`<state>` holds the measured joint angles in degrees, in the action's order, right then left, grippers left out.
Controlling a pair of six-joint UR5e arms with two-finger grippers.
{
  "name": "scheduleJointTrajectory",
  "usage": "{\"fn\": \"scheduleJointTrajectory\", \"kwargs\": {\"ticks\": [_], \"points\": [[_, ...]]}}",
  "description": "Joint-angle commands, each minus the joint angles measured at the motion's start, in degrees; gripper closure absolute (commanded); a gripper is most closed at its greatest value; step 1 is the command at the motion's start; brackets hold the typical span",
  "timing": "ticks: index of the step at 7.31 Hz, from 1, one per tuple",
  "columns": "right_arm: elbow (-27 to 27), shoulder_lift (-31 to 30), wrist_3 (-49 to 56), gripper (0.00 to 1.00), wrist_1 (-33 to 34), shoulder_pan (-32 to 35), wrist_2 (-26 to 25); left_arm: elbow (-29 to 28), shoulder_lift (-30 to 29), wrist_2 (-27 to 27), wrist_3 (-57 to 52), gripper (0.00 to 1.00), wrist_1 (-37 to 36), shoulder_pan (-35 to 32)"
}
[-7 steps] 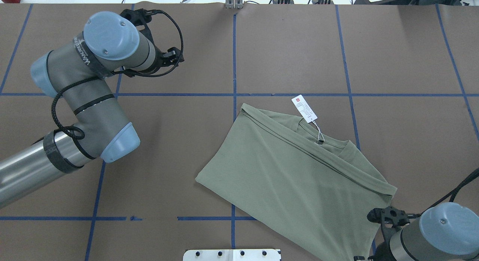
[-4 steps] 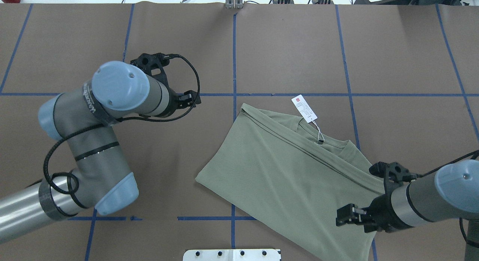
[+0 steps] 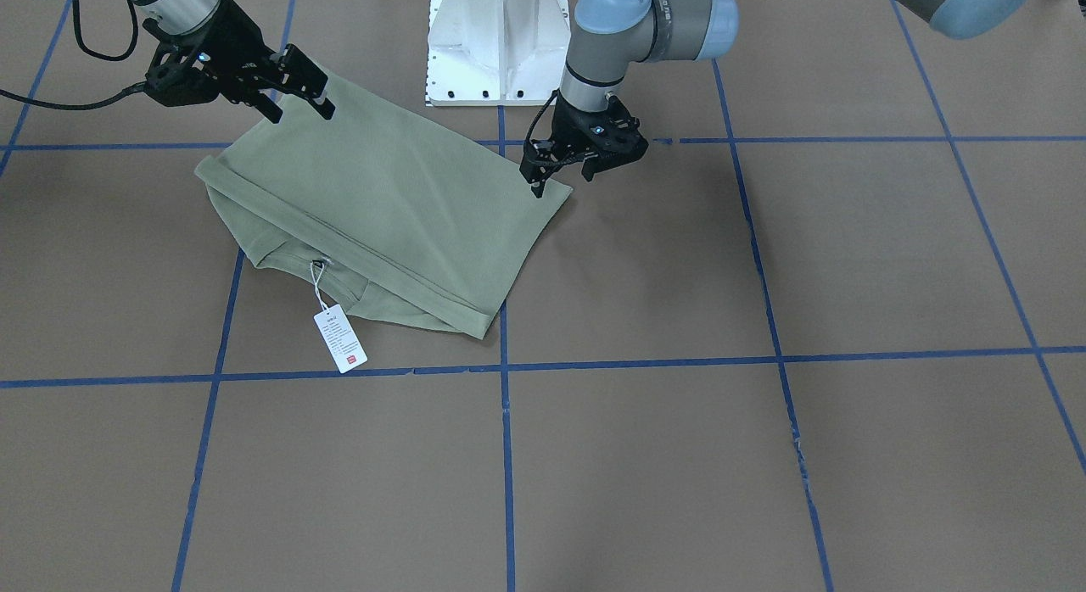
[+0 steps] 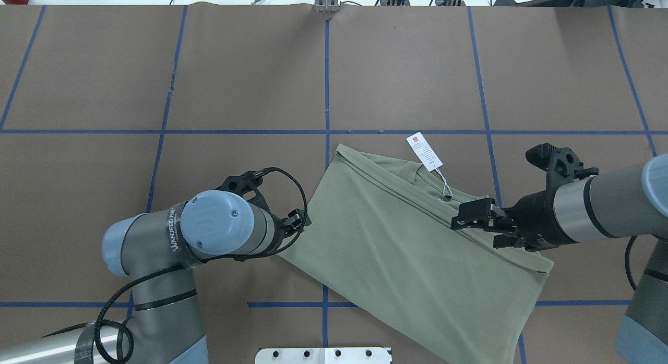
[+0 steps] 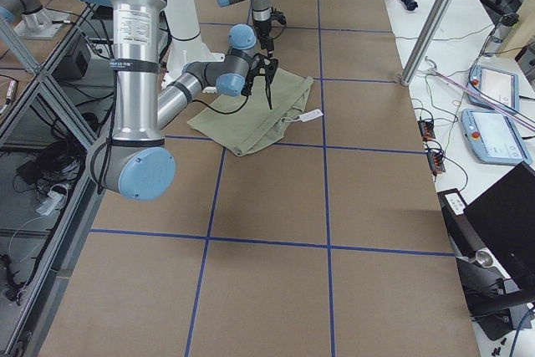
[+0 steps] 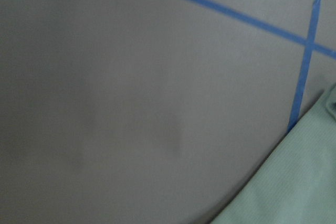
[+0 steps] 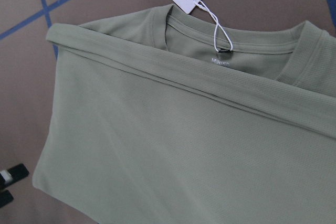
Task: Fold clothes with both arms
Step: 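Grasp the shirt corner nearest the left gripper while the right gripper holds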
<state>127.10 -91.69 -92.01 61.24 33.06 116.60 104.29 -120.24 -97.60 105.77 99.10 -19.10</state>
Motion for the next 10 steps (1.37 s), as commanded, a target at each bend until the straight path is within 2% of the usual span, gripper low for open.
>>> {"fn": "scheduleJointTrajectory", "kwargs": {"ticks": [1, 6, 7, 8, 9, 10], "points": [[-0.4, 0.7, 0.0, 0.00, 0.1, 0.6, -0.1, -1.4, -0.1, 0.8, 2.1, 0.11, -0.1, 0.4], [-0.4, 0.7, 0.0, 0.00, 0.1, 0.7, 0.0, -4.0, -1.0, 1.4, 5.0, 0.17, 0.1, 0.7], [-0.4, 0.5, 0.1, 0.00, 0.1, 0.8, 0.1, -4.1, -1.2, 1.4, 5.3, 0.21, 0.1, 0.7], [-0.4, 0.5, 0.1, 0.00, 0.1, 0.8, 0.1, -4.2, -1.3, 1.4, 5.5, 0.36, 0.1, 1.0], [-0.4, 0.5, 0.0, 0.00, 0.1, 0.8, 0.1, -4.2, -1.2, 1.3, 5.7, 0.66, 0.1, 1.1], [-0.4, 0.5, 0.0, 0.00, 0.1, 0.8, 0.1, -4.4, -1.2, 1.4, 5.6, 0.88, 0.1, 1.4]]}}
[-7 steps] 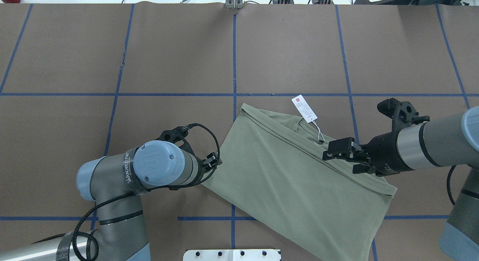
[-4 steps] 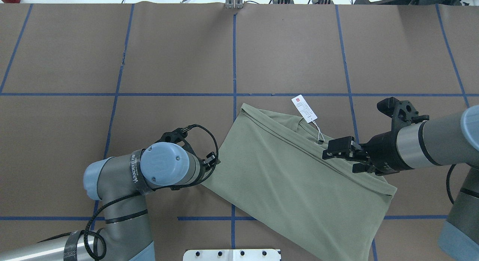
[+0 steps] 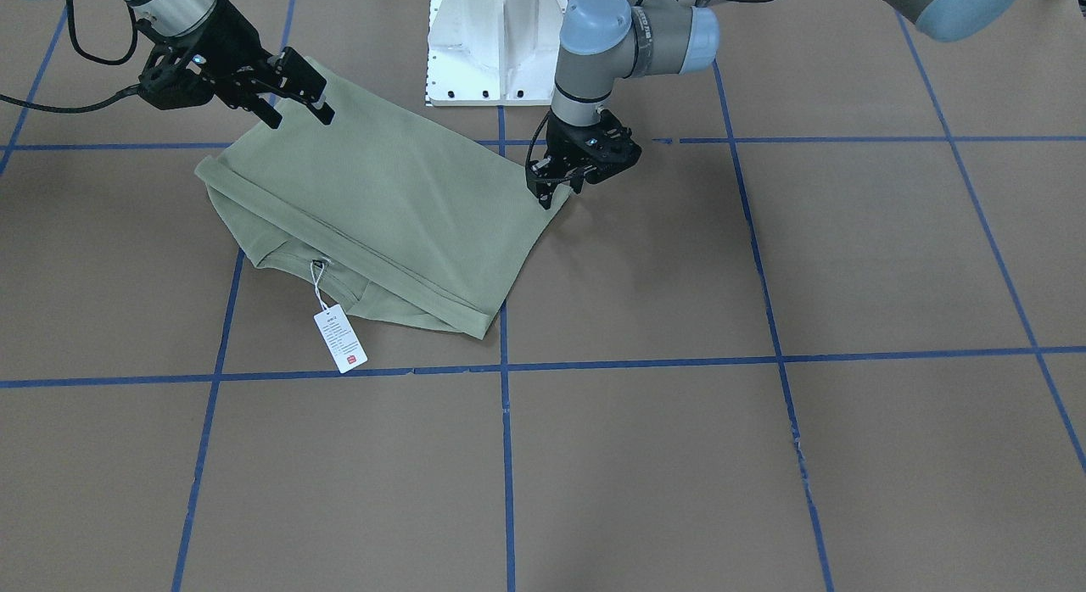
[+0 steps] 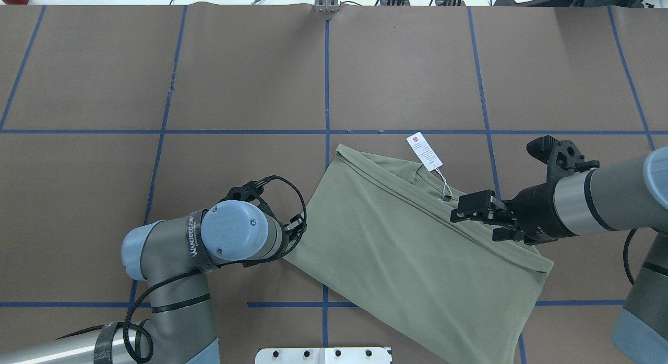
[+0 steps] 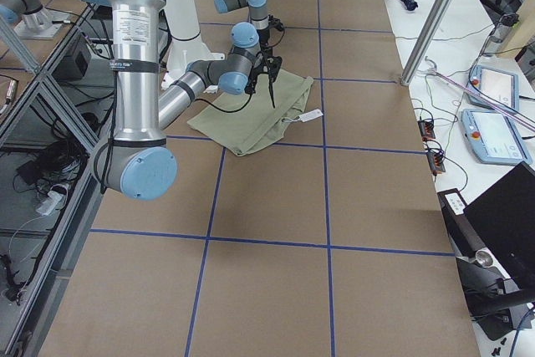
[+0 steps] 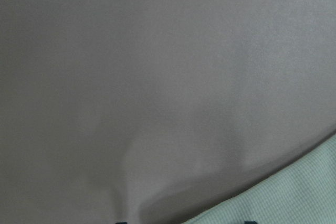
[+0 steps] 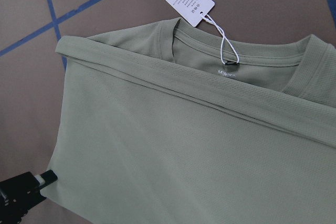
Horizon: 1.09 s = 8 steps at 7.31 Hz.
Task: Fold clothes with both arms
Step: 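Grasp the shirt corner nearest the left gripper while the right gripper holds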
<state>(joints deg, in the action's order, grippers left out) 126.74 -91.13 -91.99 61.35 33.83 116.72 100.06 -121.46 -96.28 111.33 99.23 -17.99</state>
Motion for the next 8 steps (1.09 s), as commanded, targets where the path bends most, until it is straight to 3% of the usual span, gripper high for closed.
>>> {"fn": "scheduleJointTrajectory", "kwargs": {"ticks": [1, 4, 6, 8], "points": [[0.1, 0.0, 0.0, 0.00, 0.0, 0.1, 0.1, -0.1, 0.0, 0.1, -0.1, 1.00, -0.2, 0.8], [0.0, 0.0, 0.0, 0.00, 0.0, 0.6, 0.1, 1.7, 0.1, -0.4, -1.0, 1.00, -0.5, 0.2], [0.0, 0.0, 0.1, 0.00, 0.0, 1.8, 0.1, 1.4, -0.2, -0.4, -3.5, 1.00, -0.6, -4.3], [-0.3, 0.1, 0.6, 0.00, 0.1, 2.4, 0.1, -3.7, -3.1, -0.2, -9.8, 1.00, 0.4, -11.0]]}}
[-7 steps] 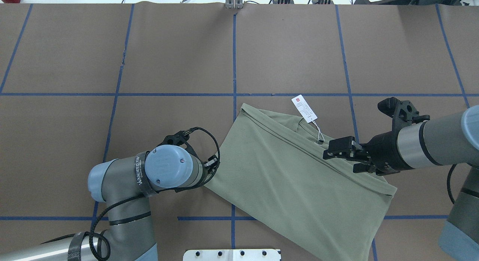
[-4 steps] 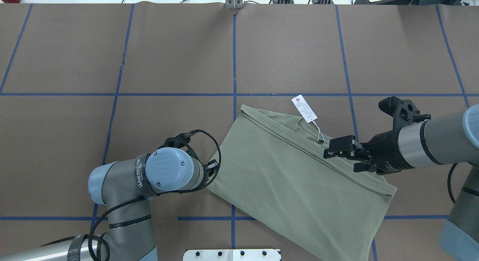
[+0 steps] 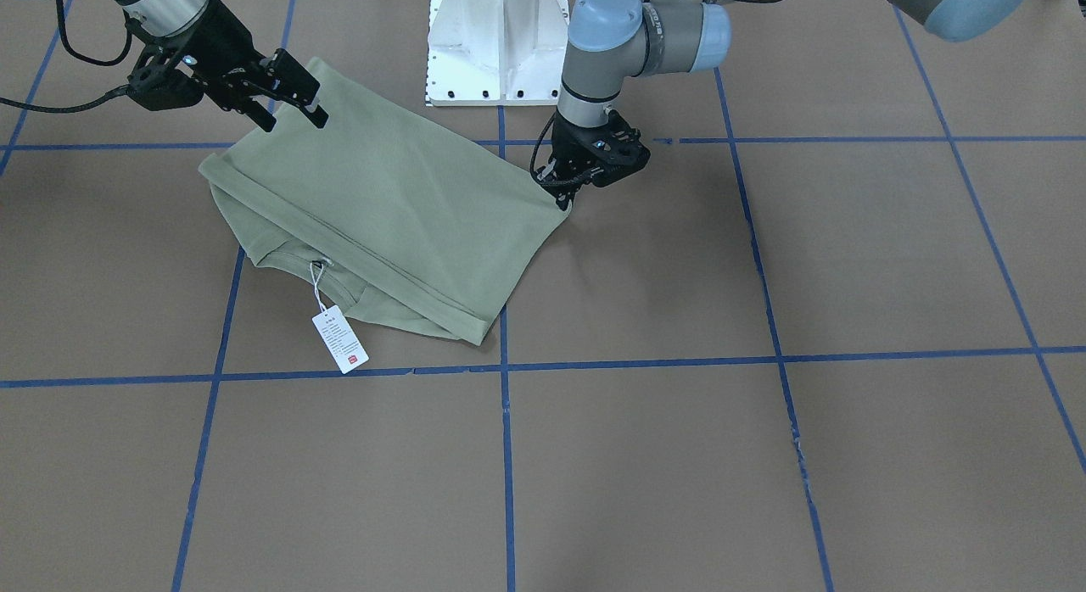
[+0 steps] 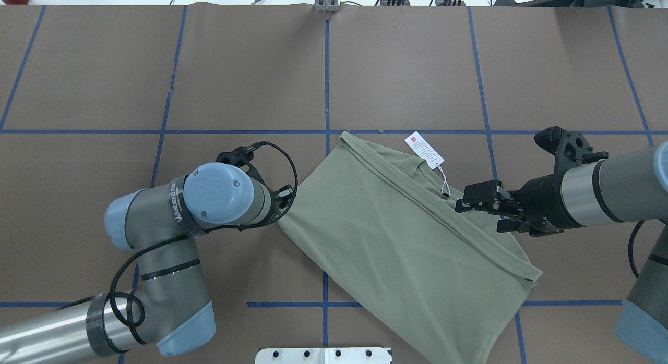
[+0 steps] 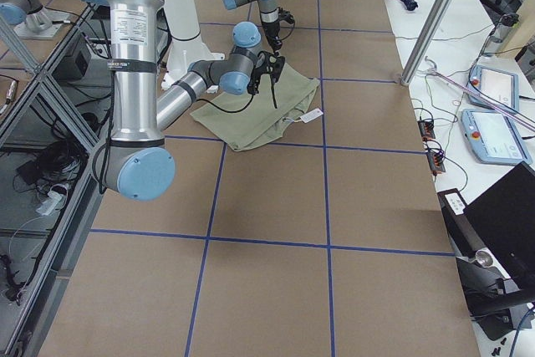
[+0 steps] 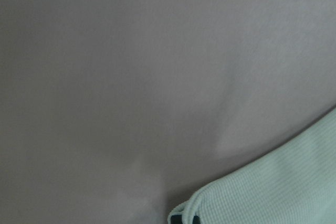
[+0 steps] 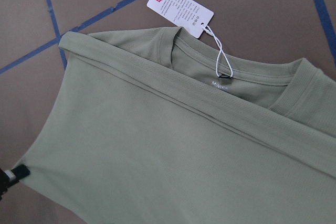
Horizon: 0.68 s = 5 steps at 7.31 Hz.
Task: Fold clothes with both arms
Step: 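Pull the shirt with the left gripper away from the robot, straightening it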
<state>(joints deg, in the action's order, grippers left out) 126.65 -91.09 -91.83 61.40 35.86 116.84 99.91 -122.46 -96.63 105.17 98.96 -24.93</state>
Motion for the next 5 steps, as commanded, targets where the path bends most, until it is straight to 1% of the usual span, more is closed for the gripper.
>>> {"fn": "scheduleJointTrajectory", "kwargs": {"ticks": [1, 2, 3, 4, 5], "points": [[-0.2, 0.1, 0.4, 0.00, 0.0, 0.3, 0.0, -10.0, -5.9, 0.2, -4.8, 1.00, 3.4, -6.4], [-0.3, 0.2, 0.4, 0.00, -0.1, 0.3, -0.2, -16.0, -7.9, 0.3, -6.4, 1.00, 9.4, -9.1], [-0.7, 0.2, 0.4, 0.00, -0.1, 0.3, -0.6, -19.3, -9.1, 0.3, -10.8, 1.00, 11.6, -12.3], [-1.2, 1.0, 0.4, 0.00, -0.1, 0.3, -0.7, -23.9, -11.2, 0.3, -14.6, 1.00, 13.7, -14.8], [-1.9, 1.5, 0.4, 0.00, -0.1, 0.3, -0.7, -29.8, -13.4, 0.3, -17.3, 1.00, 18.6, -17.3]]}}
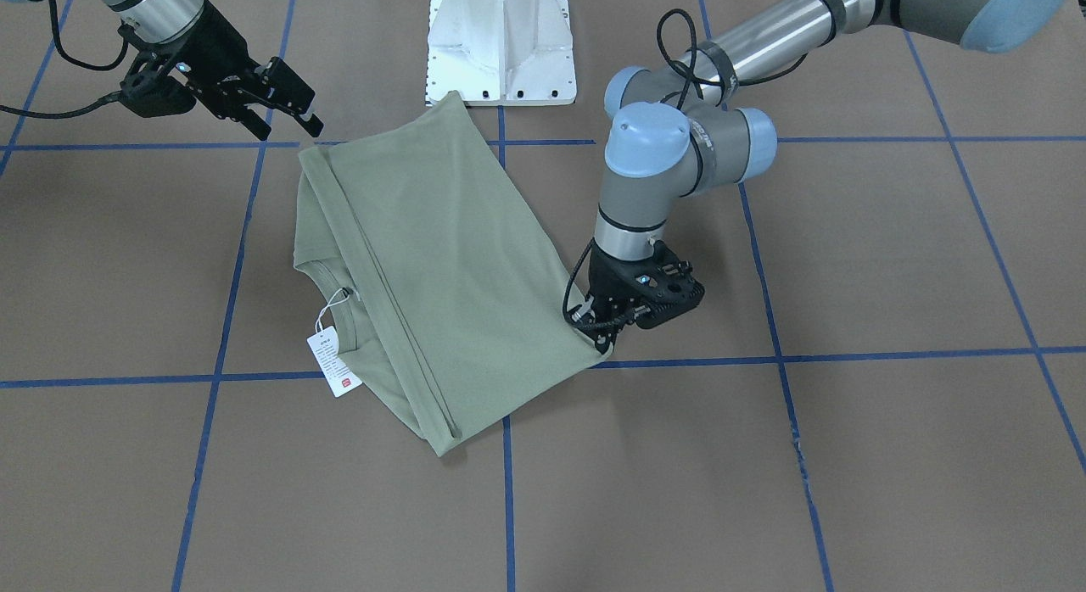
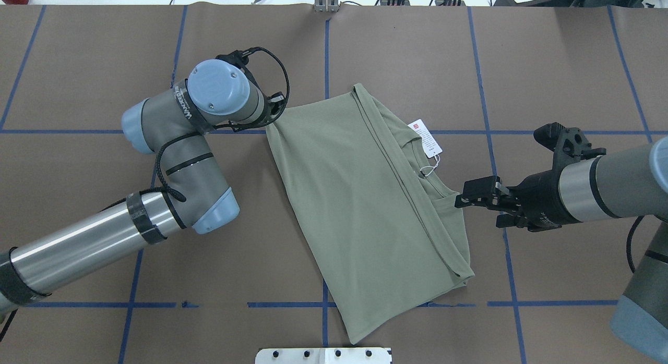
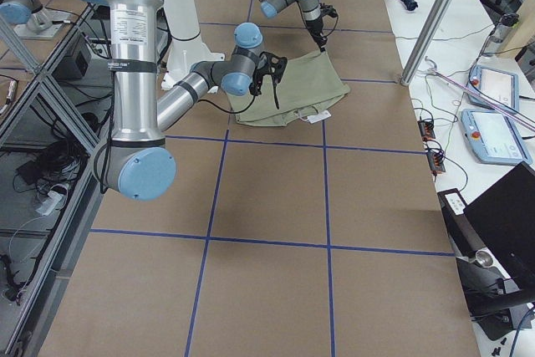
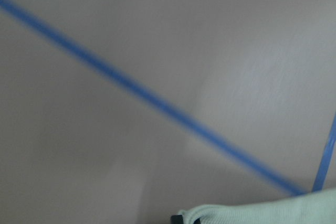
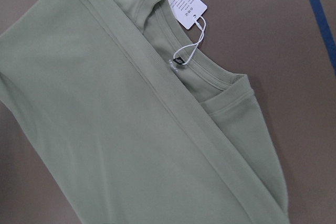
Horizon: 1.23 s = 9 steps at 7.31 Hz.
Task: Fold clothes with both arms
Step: 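Pull the shirt with the left gripper away from the robot, straightening it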
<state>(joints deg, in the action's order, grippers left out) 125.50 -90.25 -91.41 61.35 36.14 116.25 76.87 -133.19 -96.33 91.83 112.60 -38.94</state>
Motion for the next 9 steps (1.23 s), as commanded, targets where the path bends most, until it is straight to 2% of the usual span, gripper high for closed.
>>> {"fn": "scheduleJointTrajectory", "kwargs": {"ticks": [1, 3, 5, 7, 8, 9], "points": [[-1.4, 1.7, 0.0, 0.00, 0.0, 0.0, -0.2, -12.4, -5.3, 0.1, -7.3, 1.00, 8.1, -5.3], [-2.0, 2.7, -0.2, 0.00, 0.0, 0.2, -0.2, -22.3, -8.4, 0.4, -9.4, 1.00, 20.5, -7.4], [-2.8, 2.7, 0.0, 0.00, 0.0, 0.6, -0.3, -32.2, -16.1, 4.0, -9.1, 1.00, 24.0, -6.2], [-2.8, 2.7, 0.1, 0.00, 0.0, 0.9, -0.3, -33.3, -16.0, 6.4, -9.1, 1.00, 26.2, -5.2], [-2.8, 2.9, 0.1, 0.00, 0.0, 0.9, -0.8, -33.4, -15.8, 6.4, -10.2, 0.10, 26.3, -5.2], [-3.0, 3.4, 0.3, 0.00, 0.1, 0.9, -1.5, -33.3, -15.9, 7.1, -10.9, 0.00, 27.0, -5.3]]}}
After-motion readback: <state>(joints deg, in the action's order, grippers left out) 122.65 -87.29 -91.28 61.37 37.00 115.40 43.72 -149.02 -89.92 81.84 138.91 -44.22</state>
